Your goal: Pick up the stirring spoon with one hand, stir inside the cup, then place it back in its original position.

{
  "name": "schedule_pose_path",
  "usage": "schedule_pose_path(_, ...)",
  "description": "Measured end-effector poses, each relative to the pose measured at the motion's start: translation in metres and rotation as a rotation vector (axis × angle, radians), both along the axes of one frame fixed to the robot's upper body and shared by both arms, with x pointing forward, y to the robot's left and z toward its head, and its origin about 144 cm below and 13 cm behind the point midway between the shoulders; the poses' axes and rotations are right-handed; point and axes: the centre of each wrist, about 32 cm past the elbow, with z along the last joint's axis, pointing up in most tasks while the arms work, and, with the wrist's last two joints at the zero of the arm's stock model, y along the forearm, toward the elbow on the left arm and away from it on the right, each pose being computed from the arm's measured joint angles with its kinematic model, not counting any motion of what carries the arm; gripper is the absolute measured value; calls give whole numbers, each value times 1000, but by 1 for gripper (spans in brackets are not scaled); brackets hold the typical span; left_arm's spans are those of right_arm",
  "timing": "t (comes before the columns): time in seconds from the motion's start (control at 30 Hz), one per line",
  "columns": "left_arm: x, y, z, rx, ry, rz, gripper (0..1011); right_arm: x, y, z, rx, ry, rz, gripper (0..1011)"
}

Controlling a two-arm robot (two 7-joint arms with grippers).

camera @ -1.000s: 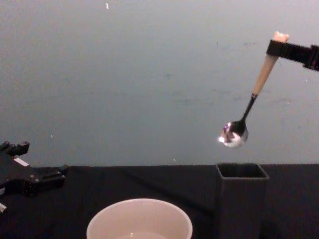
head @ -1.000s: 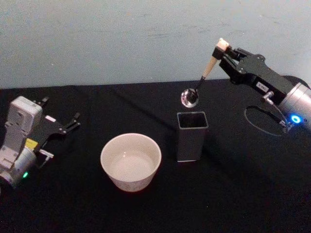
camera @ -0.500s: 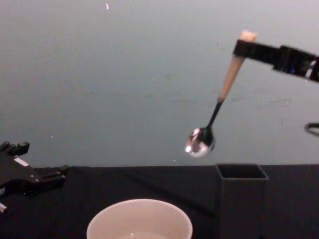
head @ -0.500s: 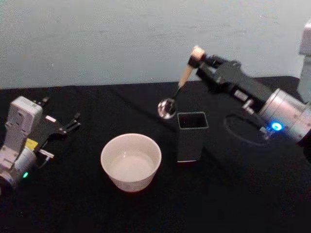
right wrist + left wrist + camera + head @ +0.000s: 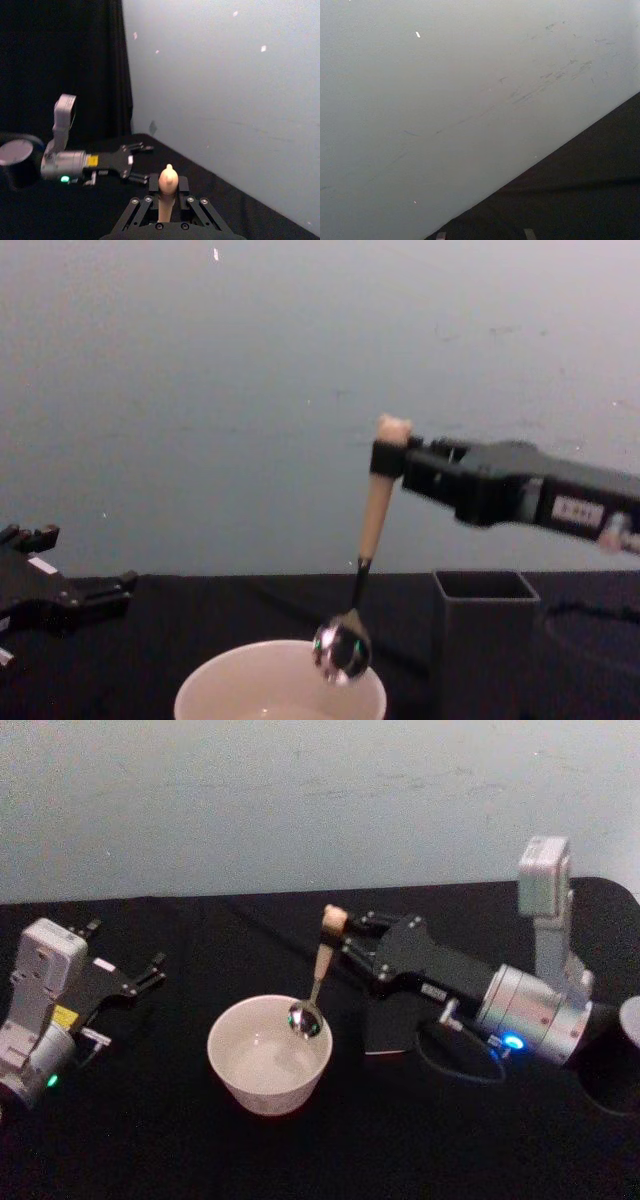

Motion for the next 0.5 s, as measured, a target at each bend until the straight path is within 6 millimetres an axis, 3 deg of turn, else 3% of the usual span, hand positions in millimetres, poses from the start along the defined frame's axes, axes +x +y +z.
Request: schedule_pose_path(0.5,0,0,0,0,0,0,1001,-4,20,-23,-102,-36,81,216)
